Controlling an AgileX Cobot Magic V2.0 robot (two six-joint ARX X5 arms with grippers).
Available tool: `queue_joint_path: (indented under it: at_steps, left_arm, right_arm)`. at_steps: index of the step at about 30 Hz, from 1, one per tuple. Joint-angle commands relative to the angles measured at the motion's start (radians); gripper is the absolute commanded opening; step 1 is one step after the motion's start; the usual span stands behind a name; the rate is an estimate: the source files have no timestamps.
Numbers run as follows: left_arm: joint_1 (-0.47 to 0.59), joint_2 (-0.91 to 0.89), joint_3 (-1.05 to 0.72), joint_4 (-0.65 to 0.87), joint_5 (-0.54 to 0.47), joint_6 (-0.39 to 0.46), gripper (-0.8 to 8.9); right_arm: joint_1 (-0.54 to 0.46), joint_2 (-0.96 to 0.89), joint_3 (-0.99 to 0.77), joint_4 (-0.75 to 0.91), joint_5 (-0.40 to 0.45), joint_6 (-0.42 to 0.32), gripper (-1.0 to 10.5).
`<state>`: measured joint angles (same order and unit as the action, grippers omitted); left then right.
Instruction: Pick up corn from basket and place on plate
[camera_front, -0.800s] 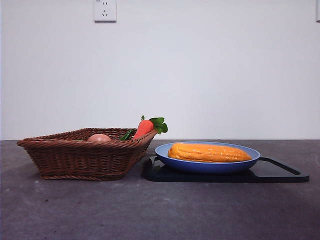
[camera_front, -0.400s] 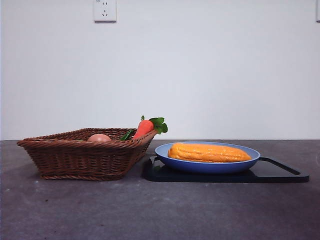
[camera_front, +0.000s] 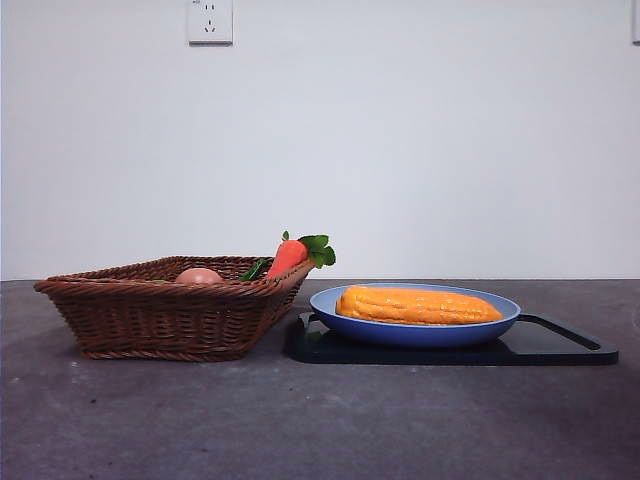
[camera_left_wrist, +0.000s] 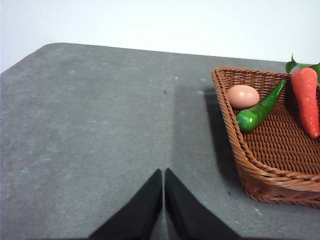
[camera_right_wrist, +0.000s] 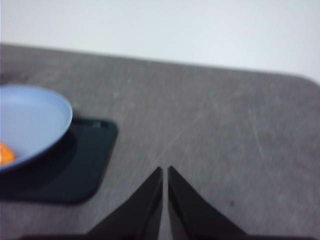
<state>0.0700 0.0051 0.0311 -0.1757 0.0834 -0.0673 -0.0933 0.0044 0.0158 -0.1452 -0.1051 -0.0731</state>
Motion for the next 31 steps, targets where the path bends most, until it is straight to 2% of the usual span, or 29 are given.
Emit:
queue_joint_path:
  at_steps: [1, 31]
  left_arm:
    - [0.002, -0.002, -0.028, -0.004, 0.002, -0.003, 0.08]
    - [0.003, -0.002, -0.028, -0.003, 0.002, -0.003, 0.07]
  right_arm:
    - [0.000, -0.001, -0.005, -0.030, 0.002, 0.016, 0.0]
    - [0.000, -0.001, -0.005, -0.013, 0.002, 0.020, 0.0]
